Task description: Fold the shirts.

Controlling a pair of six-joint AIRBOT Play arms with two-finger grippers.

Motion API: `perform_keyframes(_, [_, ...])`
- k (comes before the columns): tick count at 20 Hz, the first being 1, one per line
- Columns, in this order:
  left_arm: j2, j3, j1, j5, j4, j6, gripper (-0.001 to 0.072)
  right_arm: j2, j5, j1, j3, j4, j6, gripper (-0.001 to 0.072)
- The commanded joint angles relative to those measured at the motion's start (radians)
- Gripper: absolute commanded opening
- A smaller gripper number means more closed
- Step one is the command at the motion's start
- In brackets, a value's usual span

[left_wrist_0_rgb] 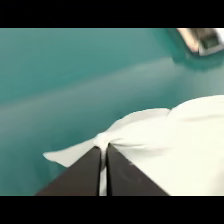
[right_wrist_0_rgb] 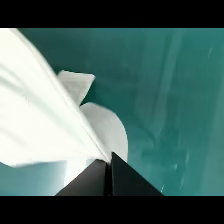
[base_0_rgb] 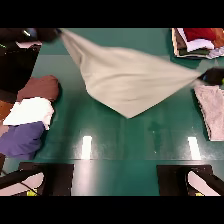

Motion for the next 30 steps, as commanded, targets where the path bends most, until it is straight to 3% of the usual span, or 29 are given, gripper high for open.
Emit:
perform_keyframes(1, [0.147, 0.15, 0.0, -0.009, 0.13, 0.005, 0.0028, -0.061, 0.024, -0.001, 0.267, -0.005, 0.0, 0.0014])
perform_keyframes(8, [0.354, 0.294, 0.0, -0.01, 0.14, -0.002, 0.0028, -0.009, 0.045, -0.001, 0.591, -0.012, 0.0, 0.0014])
perform_keyframes(12, [0.38, 0.489, 0.0, -0.042, 0.137, -0.069, 0.0027, 0.043, 0.04, -0.001, 0.737, -0.08, 0.001, 0.0013])
perform_keyframes(15, [0.38, 0.555, 0.0, -0.074, 0.137, -0.117, 0.0027, 0.09, 0.037, -0.001, 0.718, -0.121, 0.012, 0.0013])
perform_keyframes(18, [0.367, 0.435, 0.0, -0.115, 0.195, -0.154, 0.0027, 0.092, 0.036, -0.001, 0.603, -0.134, 0.012, 0.0013])
perform_keyframes(22, [0.273, 0.12, 0.0, -0.172, 0.217, -0.163, 0.0028, -0.127, 0.174, 0.0, 0.587, -0.132, 0.011, 0.0013])
perform_keyframes(26, [0.05, -0.083, 0.0, -0.184, 0.239, -0.163, 0.0028, -0.394, 0.275, 0.029, 0.587, -0.133, 0.011, 0.0013])
perform_keyframes(30, [-0.217, -0.152, 0.0, -0.166, 0.24, -0.163, 0.0028, -0.615, 0.193, 0.113, 0.587, -0.136, 0.011, 0.0013])
